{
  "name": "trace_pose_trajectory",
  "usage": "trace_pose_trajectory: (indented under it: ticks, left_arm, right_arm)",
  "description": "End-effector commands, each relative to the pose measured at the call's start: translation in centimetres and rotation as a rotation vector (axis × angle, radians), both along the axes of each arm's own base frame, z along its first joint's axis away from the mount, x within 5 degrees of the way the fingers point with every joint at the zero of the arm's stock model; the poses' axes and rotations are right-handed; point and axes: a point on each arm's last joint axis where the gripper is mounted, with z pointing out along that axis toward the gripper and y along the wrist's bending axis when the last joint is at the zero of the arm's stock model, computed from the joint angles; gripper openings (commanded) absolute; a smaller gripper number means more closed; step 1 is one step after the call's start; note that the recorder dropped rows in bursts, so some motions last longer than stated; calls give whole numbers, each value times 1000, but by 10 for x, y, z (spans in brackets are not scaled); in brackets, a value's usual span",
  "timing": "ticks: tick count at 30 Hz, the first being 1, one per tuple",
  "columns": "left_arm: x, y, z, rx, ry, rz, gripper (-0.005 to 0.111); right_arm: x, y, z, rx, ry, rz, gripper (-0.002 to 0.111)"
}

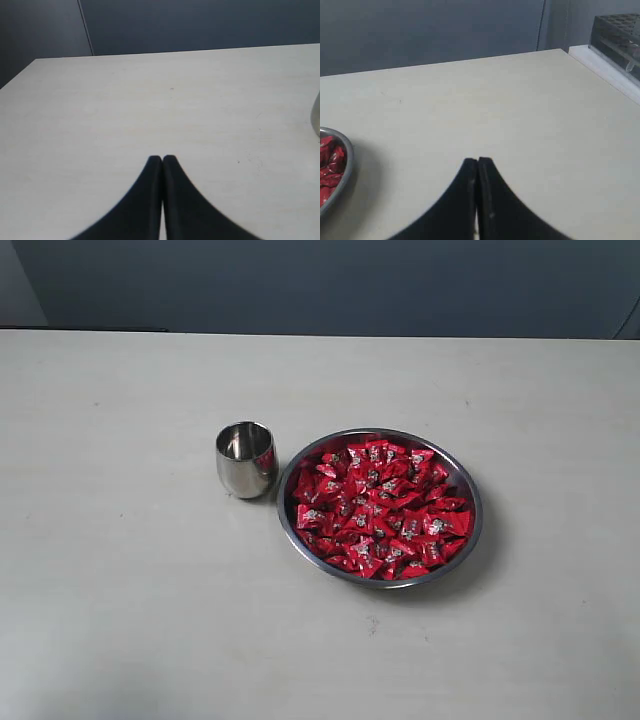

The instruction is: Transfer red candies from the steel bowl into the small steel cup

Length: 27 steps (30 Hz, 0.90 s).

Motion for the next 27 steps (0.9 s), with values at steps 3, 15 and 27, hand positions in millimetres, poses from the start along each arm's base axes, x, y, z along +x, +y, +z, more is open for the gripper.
trace_pose_trajectory:
  ticks: [3, 15, 27]
  left_arm:
    - [0, 0, -1, 2, -8, -6, 0]
    - [0, 0, -1, 2, -8, -6, 0]
    - [0, 0, -1, 2, -8, -6, 0]
  right_arm:
    - [0, 0, 1, -3, -16, 0, -1]
    - [3, 2, 14, 137, -172, -4, -1]
    - [2, -3, 37, 334, -434, -59, -1]
